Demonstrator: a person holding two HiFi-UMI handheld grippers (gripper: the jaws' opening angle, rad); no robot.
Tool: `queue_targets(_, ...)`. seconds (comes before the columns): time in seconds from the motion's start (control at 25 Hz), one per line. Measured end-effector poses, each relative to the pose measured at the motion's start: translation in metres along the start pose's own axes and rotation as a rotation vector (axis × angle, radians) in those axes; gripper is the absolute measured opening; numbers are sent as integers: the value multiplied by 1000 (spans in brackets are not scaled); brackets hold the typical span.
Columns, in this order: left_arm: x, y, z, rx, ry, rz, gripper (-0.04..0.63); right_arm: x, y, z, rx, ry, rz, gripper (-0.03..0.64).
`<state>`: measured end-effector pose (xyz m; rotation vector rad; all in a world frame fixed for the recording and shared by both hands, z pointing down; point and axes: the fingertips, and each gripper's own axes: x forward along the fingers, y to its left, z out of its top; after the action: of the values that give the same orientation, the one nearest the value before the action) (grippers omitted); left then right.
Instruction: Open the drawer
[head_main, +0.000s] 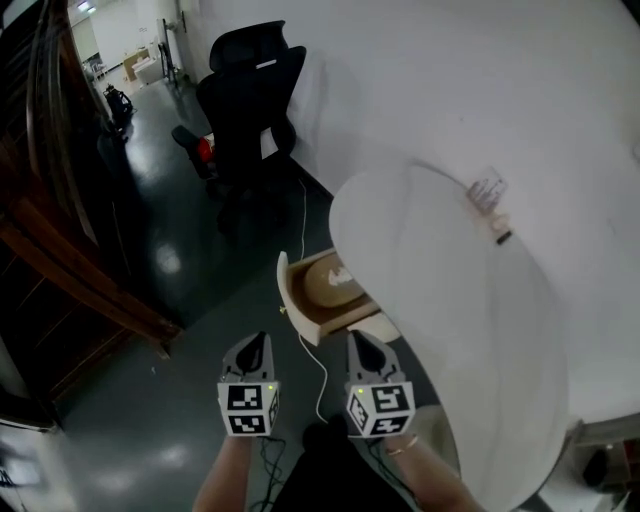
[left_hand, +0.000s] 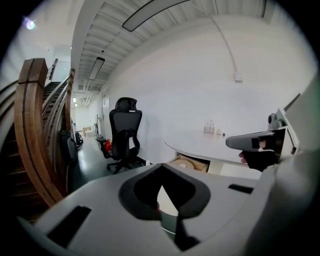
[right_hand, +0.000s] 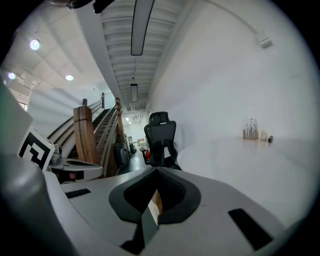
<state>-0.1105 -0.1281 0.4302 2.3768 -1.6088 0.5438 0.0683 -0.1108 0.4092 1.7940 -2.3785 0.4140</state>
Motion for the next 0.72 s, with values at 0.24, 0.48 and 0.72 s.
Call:
queue_targets(0.24,-20,-12,36,-1,-59,-6,3,-21,4,30,-6,-43,33,3)
queue_targets(0.48,-32,-14,53,-2,-108,15,3,-29,4,48,-28,-74,50,3)
queue_targets(0.72,-38,-14,61,12,-127,32,3,-31,8,56,-68,-93,80,3)
